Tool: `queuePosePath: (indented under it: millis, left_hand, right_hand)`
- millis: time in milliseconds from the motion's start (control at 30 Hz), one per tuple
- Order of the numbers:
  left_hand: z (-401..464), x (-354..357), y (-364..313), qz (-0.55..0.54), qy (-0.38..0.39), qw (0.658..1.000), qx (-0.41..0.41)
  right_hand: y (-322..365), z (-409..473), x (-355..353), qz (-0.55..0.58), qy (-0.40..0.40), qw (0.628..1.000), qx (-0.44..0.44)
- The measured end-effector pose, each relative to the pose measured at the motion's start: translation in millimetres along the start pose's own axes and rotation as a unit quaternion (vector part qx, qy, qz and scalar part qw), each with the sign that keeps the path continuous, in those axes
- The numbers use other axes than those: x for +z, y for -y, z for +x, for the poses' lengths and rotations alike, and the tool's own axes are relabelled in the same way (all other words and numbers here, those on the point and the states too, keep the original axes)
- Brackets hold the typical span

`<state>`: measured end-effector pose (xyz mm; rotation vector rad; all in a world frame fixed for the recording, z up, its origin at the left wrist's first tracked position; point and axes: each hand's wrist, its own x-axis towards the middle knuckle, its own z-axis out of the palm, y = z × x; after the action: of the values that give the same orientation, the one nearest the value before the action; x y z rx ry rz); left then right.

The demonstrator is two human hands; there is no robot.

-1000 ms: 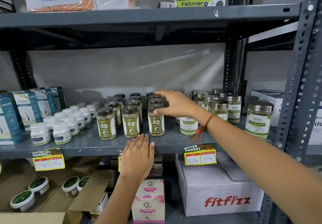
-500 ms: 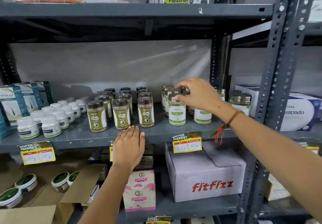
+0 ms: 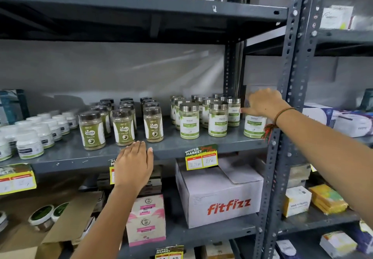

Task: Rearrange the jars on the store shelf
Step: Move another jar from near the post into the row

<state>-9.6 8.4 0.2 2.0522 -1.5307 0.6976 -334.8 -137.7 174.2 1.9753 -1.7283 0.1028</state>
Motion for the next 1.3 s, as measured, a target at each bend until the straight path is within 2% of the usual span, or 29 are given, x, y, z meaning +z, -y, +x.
queuePosePath:
  millis: [200, 467, 767, 1100, 1167, 1300]
  left_hand:
    - [1, 3, 2, 0.004, -0.007, 1.000, 0.007]
    - [1, 4, 2, 0.002, -0.007, 1.000, 0.009]
    - [1, 5, 3, 0.001, -0.015, 1.000, 0.008]
    - [3, 5, 4, 0.001, -0.007, 1.000, 0.007]
    - [2, 4, 4, 0.002, -0.008, 1.000, 0.008]
    - [2, 4, 4, 0.004, -0.007, 1.000, 0.009]
  right_hand:
    - [-1, 4, 13, -0.001, 0.005, 1.000, 0.018]
    - [2, 12, 27, 0.111, -0.044, 0.993, 0.004]
    - [-3, 31, 39, 0.201, -0.007, 0.979, -0.039]
    - [-6, 38, 50, 0.193, 0.003, 0.980, -0.053]
    - [-4, 35, 50, 0.213, -0.025, 0.976, -0.045]
    - [17, 26, 36, 0.221, -0.176, 0.954, -0.097]
